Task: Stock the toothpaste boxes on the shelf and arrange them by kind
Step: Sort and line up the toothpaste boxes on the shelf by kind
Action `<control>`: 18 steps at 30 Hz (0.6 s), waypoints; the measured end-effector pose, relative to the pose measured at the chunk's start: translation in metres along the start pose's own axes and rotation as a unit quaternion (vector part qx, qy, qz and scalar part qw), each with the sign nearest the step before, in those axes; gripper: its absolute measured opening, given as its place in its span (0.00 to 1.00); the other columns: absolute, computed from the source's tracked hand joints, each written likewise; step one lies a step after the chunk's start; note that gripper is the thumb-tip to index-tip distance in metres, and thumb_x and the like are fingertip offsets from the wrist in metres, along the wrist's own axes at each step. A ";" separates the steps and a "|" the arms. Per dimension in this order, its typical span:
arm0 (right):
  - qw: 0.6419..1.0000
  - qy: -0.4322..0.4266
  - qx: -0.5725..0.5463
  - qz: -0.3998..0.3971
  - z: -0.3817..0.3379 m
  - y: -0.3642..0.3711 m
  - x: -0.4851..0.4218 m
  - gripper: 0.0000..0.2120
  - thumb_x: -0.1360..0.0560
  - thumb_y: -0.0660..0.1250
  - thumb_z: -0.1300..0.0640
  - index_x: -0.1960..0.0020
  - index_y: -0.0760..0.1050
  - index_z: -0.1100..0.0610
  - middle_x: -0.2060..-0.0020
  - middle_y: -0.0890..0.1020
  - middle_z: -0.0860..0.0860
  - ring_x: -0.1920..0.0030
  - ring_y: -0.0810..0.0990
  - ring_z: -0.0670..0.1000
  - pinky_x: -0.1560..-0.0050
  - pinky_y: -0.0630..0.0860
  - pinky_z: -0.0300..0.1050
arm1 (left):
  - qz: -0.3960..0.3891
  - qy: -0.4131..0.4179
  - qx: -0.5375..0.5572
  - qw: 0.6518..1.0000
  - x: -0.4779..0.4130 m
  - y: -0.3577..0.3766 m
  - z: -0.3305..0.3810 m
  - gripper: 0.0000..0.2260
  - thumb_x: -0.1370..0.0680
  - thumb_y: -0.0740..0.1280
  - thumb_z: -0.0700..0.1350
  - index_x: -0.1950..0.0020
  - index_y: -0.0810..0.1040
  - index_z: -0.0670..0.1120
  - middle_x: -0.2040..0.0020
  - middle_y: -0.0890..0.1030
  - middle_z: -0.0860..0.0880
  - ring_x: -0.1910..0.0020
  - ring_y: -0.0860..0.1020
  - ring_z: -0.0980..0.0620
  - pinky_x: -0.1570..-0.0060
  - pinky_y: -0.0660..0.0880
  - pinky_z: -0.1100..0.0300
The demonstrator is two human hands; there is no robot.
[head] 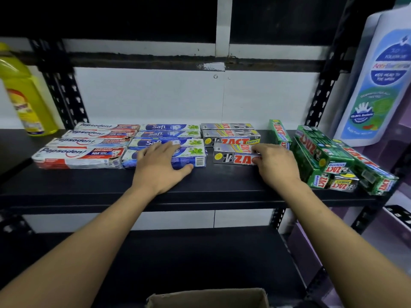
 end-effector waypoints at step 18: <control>0.991 0.042 -0.125 -0.006 -0.003 0.035 -0.034 0.14 0.23 0.66 0.54 0.38 0.78 0.50 0.44 0.81 0.55 0.40 0.75 0.59 0.44 0.75 0.55 | -0.010 -0.005 0.001 1.000 0.000 0.002 -0.001 0.35 0.26 0.55 0.74 0.23 0.62 0.59 0.21 0.61 0.56 0.21 0.56 0.52 0.26 0.52 0.49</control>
Point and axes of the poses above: each hand's wrist, its own x-axis away from the middle knuckle, its own y-axis out of the palm, z = x × y, the point moved 10 cm from there along -x, towards the middle knuckle
